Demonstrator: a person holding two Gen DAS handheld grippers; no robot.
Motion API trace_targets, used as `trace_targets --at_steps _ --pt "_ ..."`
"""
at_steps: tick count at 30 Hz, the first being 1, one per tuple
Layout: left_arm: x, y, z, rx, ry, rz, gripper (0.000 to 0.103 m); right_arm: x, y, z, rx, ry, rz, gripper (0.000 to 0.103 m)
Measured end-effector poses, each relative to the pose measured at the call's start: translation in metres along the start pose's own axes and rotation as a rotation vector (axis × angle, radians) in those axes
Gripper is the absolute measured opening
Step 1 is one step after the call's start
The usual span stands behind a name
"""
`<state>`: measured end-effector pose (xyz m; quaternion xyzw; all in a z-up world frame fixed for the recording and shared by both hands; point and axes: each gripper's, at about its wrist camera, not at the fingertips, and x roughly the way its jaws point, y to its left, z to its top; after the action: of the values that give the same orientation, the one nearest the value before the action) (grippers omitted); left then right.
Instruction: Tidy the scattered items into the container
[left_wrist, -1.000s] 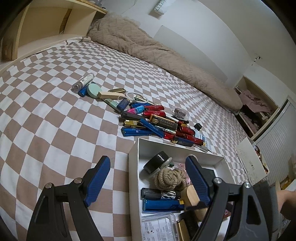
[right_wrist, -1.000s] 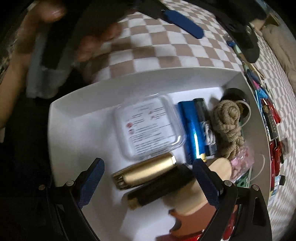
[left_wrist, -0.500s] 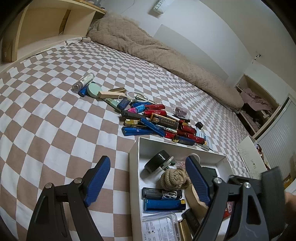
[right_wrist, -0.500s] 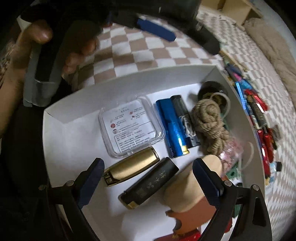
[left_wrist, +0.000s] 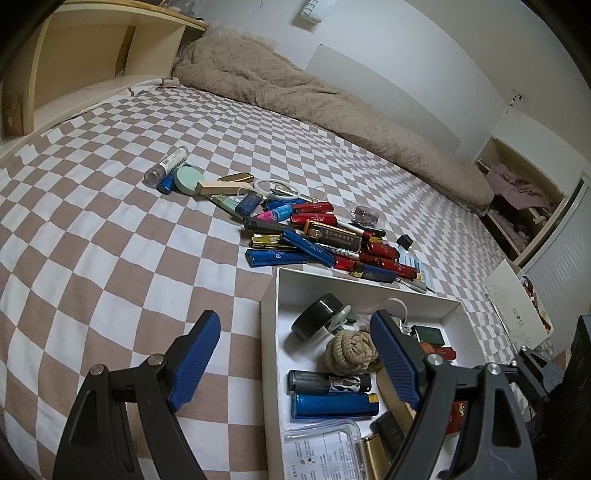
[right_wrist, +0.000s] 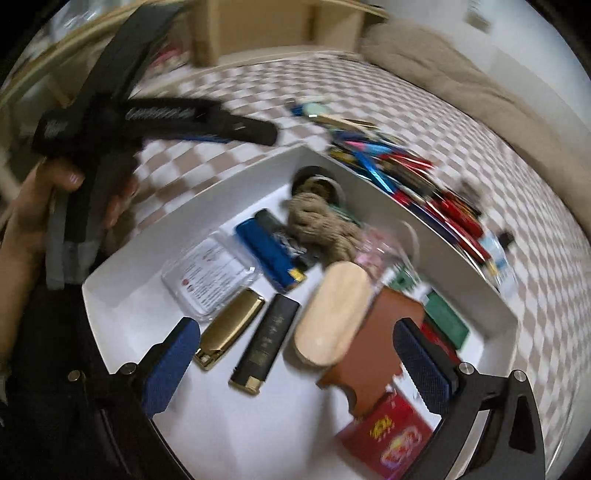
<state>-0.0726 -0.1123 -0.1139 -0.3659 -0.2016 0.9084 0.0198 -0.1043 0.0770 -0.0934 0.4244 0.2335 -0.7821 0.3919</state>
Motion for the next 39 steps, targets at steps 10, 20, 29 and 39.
trace_targets --at_steps 10,20,29,39 --pt "-0.001 -0.007 -0.001 0.033 -0.014 0.019 0.084 -0.051 -0.025 -0.027 0.268 -0.143 -0.087 0.103" --pt "-0.006 -0.012 -0.002 0.053 -0.038 0.043 0.103 -0.058 -0.042 -0.047 0.410 -0.187 -0.150 0.103" --pt "-0.011 -0.044 -0.005 0.192 -0.050 0.087 0.103 -0.085 -0.055 -0.048 0.477 -0.277 -0.230 0.103" --pt "-0.041 -0.075 -0.005 0.265 -0.108 0.119 0.103 -0.114 -0.057 -0.051 0.491 -0.355 -0.258 0.103"
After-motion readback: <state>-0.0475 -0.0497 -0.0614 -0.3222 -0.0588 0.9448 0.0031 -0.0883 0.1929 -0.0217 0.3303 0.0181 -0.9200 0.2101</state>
